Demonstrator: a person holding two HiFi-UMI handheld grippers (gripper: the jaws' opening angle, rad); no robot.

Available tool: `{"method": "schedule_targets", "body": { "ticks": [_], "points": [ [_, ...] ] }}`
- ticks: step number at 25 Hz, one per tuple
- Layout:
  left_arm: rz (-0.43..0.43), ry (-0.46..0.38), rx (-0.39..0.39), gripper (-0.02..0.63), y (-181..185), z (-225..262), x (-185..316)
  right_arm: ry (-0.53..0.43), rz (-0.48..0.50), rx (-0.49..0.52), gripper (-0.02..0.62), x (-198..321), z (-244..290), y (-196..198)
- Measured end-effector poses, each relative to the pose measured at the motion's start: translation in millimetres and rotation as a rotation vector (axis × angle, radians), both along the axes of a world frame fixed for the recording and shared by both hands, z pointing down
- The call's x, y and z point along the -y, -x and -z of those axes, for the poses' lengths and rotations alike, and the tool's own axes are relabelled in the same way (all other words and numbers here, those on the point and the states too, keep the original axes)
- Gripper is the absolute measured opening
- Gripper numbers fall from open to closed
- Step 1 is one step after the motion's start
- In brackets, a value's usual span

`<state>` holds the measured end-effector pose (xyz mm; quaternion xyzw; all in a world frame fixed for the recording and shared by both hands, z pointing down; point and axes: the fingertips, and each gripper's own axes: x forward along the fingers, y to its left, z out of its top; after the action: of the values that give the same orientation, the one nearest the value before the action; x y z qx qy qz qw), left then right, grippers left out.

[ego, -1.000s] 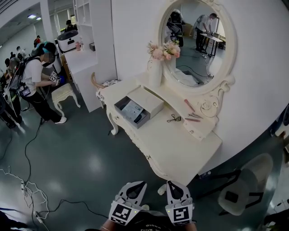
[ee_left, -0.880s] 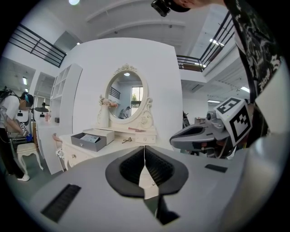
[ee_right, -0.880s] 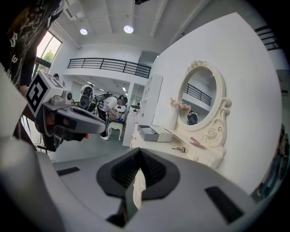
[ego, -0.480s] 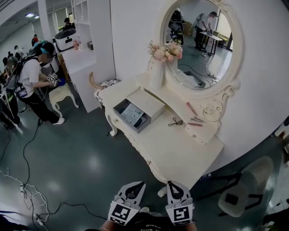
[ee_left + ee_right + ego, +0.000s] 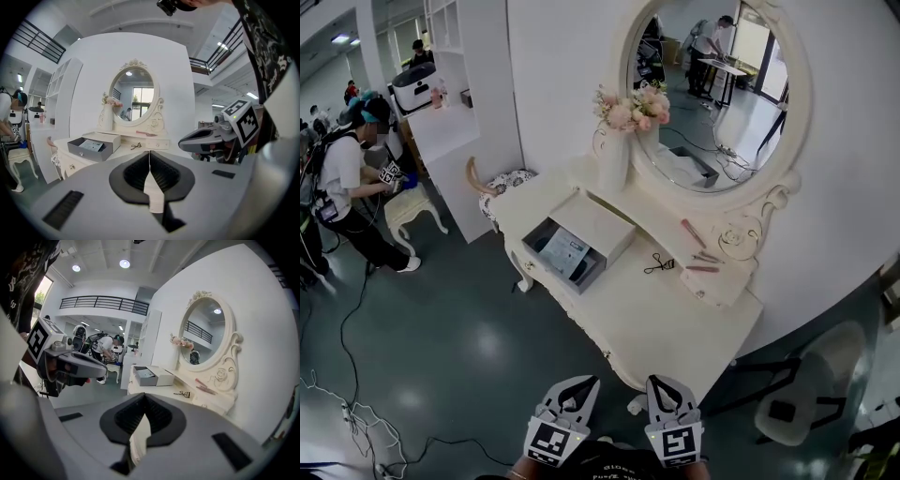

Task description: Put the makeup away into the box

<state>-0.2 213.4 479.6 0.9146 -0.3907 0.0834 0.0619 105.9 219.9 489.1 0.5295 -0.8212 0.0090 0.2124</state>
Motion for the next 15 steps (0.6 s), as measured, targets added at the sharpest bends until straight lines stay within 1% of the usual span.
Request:
{"method": "schedule_targets", "body": {
  "ticks": [11, 15],
  "points": [
    [-0.068, 0.000, -0.006, 0.017, 26.5, -0.8, 57.8, 0.009, -0.069, -0.021, 0.009, 47.3, -2.4, 24.0],
    [-0.106, 0.005, 0.008, 0.016, 36.1, -4.4, 75.0, 0.029, -0.099, -0.024, 0.009, 63.2, -4.5, 34.5]
  ]
}}
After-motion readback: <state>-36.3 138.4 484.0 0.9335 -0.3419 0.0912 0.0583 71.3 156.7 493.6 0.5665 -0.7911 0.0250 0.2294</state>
